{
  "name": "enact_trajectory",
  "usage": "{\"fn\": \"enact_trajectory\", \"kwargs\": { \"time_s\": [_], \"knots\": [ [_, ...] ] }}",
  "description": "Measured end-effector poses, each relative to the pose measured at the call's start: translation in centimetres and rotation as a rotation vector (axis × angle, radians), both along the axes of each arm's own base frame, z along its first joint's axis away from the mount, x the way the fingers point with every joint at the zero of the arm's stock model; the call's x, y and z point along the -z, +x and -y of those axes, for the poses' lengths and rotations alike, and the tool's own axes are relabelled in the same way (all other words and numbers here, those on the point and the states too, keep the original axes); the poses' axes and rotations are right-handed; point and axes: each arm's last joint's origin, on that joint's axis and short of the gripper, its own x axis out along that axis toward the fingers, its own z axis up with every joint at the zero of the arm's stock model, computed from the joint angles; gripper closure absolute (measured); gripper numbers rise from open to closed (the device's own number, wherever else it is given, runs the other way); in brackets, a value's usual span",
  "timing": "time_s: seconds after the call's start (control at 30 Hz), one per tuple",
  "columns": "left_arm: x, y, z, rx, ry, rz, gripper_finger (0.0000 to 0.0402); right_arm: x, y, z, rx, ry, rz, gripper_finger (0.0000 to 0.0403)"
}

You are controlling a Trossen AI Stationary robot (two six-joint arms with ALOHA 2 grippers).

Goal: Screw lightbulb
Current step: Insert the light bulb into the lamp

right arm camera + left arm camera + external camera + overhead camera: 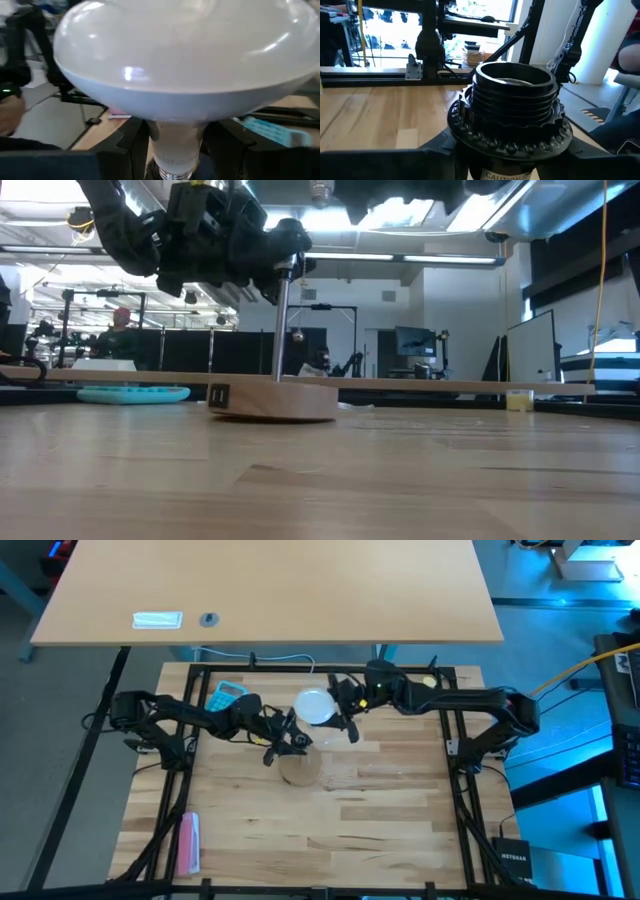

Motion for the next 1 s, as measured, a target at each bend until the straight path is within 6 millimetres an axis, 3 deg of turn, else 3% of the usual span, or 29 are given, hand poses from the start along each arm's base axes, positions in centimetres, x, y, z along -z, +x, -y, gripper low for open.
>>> {"fn": "enact_trajectory", "kwargs": {
  "time_s": [0.47,1.0],
  "knots": [
    [-0.1,0.0,0.0,-0.010,-0.021,-0.003,0.0252,3.7,3.4,0.5,-0.165,0.022,0.065,0.0240],
    [-0.4,0.1,0.1,0.033,-0.051,0.012,0.0252,4.7,3.9,0.6,-0.185,0.033,0.050,0.0240]
  ]
}}
